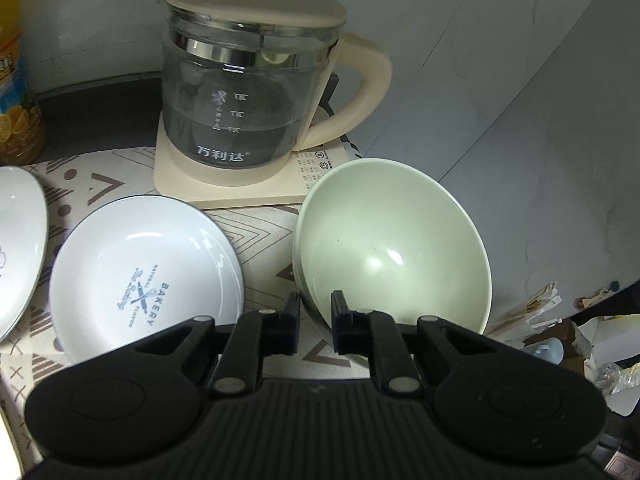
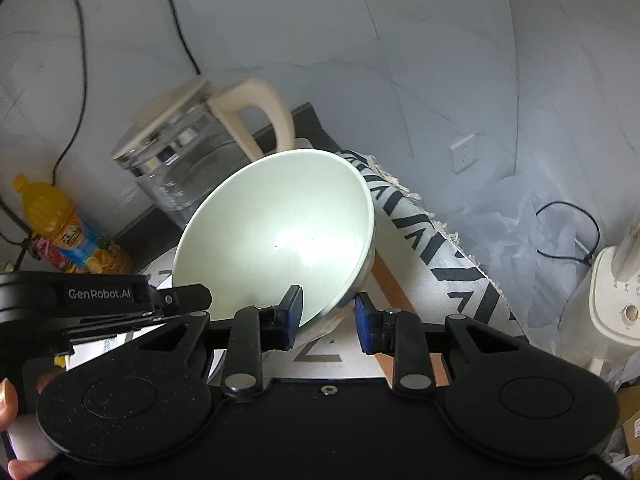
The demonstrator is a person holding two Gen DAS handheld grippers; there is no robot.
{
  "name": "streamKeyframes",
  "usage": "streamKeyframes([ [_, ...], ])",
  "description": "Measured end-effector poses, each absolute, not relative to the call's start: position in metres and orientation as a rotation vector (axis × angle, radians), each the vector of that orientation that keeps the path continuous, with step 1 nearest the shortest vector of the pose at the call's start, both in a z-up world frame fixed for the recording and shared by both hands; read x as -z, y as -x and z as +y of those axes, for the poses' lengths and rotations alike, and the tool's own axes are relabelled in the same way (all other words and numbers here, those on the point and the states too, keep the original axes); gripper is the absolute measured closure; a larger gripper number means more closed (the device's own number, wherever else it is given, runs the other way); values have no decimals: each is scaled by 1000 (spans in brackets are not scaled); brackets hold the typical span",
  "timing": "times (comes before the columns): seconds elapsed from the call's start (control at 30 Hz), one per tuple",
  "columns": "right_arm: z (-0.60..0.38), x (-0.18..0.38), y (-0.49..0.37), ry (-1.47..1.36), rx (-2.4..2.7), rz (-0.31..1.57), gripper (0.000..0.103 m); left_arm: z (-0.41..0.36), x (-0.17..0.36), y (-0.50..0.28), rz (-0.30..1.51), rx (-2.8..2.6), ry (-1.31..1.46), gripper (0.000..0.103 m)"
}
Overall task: Organize plates and bowls
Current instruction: 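Lift the small pale green bowl with the right tool toward the stacked bowls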
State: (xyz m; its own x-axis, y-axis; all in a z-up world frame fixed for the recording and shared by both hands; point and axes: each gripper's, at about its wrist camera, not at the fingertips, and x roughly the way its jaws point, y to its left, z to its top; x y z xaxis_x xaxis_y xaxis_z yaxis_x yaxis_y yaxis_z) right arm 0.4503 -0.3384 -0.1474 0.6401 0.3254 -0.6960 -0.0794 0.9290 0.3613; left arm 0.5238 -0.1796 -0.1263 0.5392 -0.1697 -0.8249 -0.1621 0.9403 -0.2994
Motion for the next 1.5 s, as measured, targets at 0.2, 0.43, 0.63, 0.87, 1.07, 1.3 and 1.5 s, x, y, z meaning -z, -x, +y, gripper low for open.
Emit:
streamKeyframes([
  [0.2, -330, 134, -428, -303, -272, 822, 75, -171, 113, -507, 977, -4, 365, 89],
  [0.43, -313, 120, -402, -267, -300, 797, 76, -155, 98, -482, 955, -14, 385, 89],
  [0.63, -297, 108, -378, -254, -366, 770, 103, -141, 86, -457, 933, -24, 393, 87],
  [0.87, -278, 129, -377, 13, -125, 587, 102, -145, 89, -440, 925, -85, 243, 103],
  [1.07, -325, 197, -414, -219, -146, 837, 103, -118, 126, -454, 964, -60, 348, 103],
  [1.3, -324, 199, -410, -294, -157, 821, 80, -120, 138, -457, 990, -26, 372, 100],
  [1.5, -336, 196, -422, -349, -152, 798, 69, -118, 135, -473, 967, -23, 390, 75],
])
